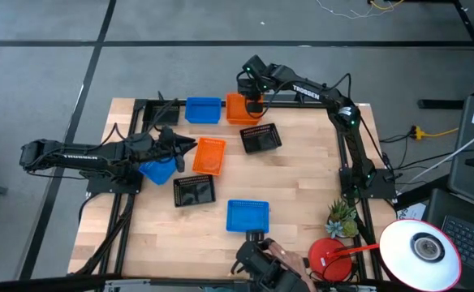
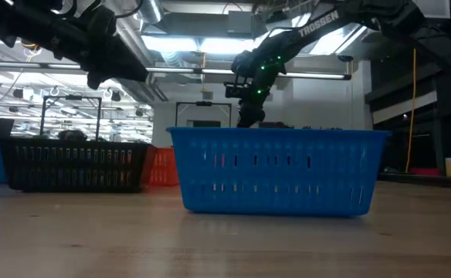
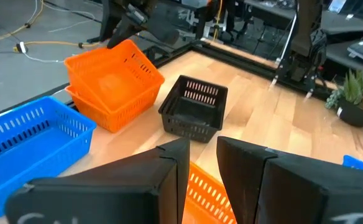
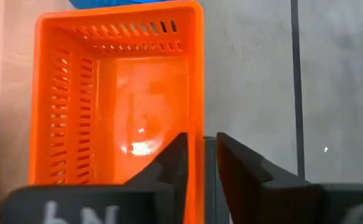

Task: Stack baskets by color
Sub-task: Stack the bottom orange bin on the top orange bin

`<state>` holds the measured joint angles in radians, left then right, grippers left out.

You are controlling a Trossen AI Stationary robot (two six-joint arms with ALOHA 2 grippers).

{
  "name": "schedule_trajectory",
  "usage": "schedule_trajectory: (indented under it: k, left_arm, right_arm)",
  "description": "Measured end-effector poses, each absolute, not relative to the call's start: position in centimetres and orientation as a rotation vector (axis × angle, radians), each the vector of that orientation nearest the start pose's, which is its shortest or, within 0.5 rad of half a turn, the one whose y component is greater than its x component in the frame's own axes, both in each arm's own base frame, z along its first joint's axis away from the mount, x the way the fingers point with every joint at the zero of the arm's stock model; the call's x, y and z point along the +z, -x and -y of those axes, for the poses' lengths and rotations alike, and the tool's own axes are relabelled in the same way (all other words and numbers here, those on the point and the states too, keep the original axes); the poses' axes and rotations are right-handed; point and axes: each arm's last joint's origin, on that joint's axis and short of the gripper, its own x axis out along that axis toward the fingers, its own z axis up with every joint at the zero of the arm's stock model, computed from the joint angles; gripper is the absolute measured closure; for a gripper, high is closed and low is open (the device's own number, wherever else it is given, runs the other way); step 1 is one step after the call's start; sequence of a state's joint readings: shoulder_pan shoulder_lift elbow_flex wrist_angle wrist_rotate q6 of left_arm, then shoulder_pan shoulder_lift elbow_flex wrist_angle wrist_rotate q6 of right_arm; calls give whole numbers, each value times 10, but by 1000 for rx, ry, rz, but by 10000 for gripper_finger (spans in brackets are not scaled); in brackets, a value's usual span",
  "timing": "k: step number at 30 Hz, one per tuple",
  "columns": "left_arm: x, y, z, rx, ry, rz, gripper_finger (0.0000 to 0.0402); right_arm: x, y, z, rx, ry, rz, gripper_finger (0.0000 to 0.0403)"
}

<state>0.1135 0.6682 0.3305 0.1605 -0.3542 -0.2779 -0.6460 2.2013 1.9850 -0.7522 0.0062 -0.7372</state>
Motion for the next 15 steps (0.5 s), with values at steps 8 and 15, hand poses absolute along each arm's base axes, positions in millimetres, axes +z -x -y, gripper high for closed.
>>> schedule_trajectory:
  k: [8,15]
  left_arm:
    - [225,-155,-28,489,251,-114,328]
    - [226,-155,-28,488,252,-114,328]
  right_arm:
    - [245,-387,287,-219,356,-1087,271]
    - [270,-398,281,-312,439,-1043,270]
